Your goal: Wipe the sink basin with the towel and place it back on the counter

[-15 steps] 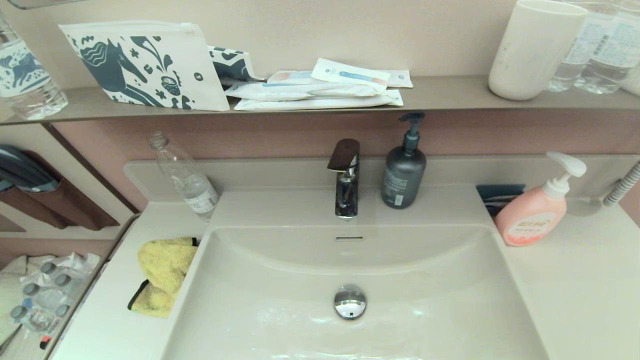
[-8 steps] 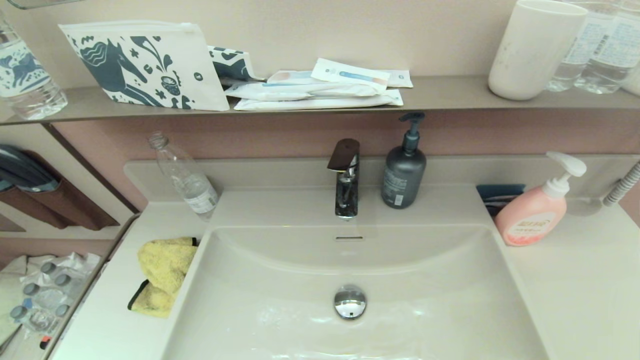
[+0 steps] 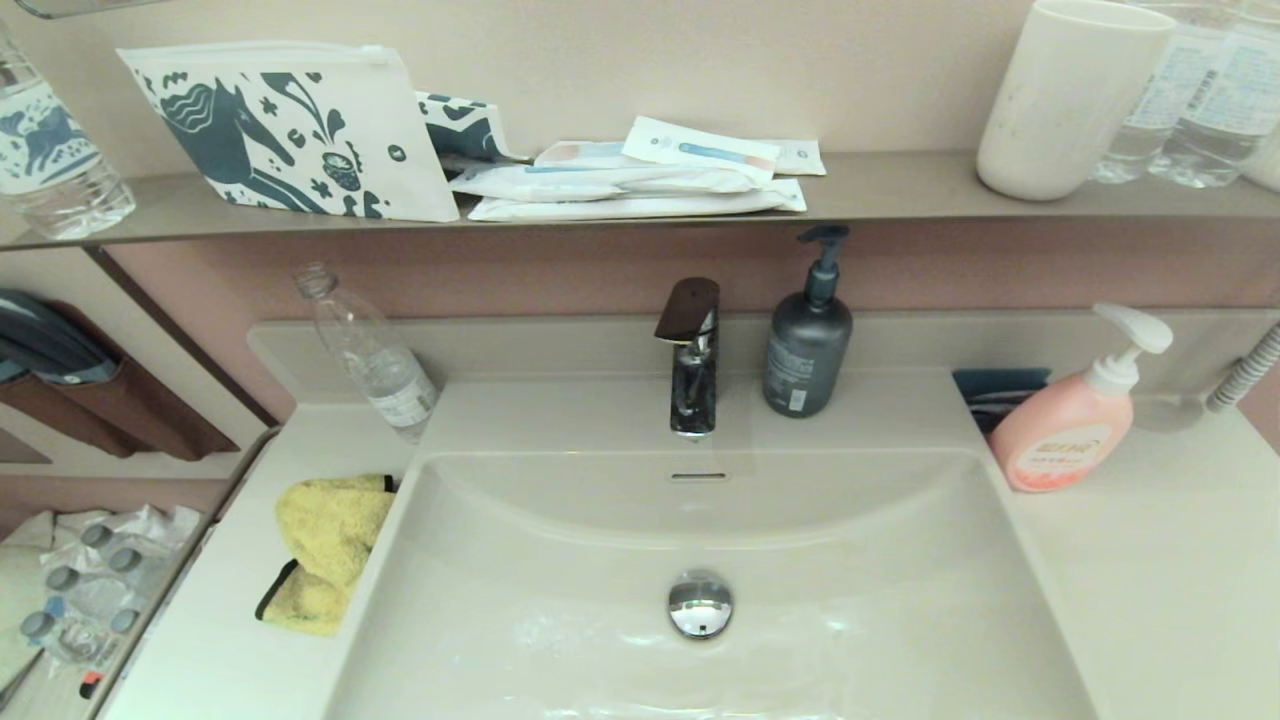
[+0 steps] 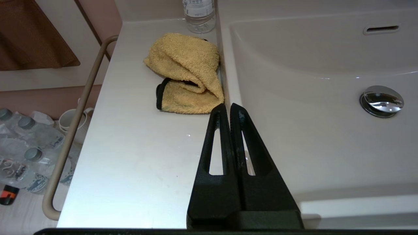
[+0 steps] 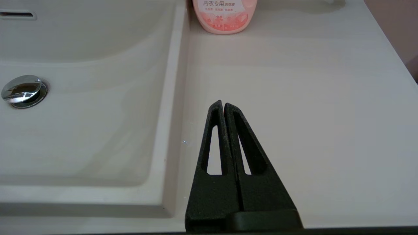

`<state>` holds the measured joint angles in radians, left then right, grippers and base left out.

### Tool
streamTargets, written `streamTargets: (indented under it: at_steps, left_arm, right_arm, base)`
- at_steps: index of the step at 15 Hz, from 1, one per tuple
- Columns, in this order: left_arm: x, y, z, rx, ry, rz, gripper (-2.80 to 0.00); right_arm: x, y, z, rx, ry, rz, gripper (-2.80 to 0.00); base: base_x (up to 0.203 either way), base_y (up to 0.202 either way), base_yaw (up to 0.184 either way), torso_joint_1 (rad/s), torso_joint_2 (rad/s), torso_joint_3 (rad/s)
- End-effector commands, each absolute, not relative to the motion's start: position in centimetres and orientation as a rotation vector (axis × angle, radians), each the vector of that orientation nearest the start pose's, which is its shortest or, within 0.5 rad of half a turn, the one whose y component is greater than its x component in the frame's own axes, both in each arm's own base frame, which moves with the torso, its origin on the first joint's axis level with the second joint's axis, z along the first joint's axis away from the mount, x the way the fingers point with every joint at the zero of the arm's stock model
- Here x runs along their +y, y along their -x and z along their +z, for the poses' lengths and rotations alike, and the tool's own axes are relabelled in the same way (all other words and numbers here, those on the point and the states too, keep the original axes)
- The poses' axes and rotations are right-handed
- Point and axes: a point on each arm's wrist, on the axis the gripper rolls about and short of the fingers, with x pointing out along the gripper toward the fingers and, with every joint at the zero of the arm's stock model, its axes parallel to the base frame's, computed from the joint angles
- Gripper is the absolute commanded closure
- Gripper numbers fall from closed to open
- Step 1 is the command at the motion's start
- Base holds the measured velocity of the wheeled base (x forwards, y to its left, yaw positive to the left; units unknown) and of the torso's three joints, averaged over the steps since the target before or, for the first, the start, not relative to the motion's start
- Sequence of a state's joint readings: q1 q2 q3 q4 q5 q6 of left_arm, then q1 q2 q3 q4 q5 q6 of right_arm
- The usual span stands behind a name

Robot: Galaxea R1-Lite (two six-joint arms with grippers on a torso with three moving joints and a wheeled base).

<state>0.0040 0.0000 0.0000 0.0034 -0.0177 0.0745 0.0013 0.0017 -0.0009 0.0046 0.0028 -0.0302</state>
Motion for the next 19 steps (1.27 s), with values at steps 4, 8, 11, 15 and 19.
streamTargets:
  at_steps: [4,8,11,15,19]
  left_arm:
    - [-0.03,2.27,7.55,0.001,-0.013,-0.009,0.00]
    - [-0.03,2.27,7.55,0.002,-0.012,-0.009,0.00]
    - [-0.03,2.27,7.55,0.001,-0.012,-0.009,0.00]
    - [-0.03,2.26,7.54,0.004,-0.014,-0.009,0.00]
    - [-0.03,2.26,7.55,0.003,-0.012,-0.009,0.00]
  right_arm:
    - [0.00,2.28,7.54,0.005,0.031,0.005,0.00]
    - [0.00,2.27,7.52,0.006,0.031,0.005,0.00]
    - [0.00,2.27,7.50,0.006,0.013,0.003,0.00]
    - [-0.05,2.22,7.66,0.029,-0.004,-0.020,0.00]
    - [-0.04,2.29,7.62,-0.005,-0.017,-0.015,0.00]
  base:
    - [0.000,0.000,0.000,0.000,0.00,0.000]
    - [0.000,0.000,0.000,0.000,0.00,0.000]
    - [0.000,0.000,0.000,0.000,0.00,0.000]
    - [0.000,0.000,0.000,0.000,0.00,0.000]
    - [0.000,0.000,0.000,0.000,0.00,0.000]
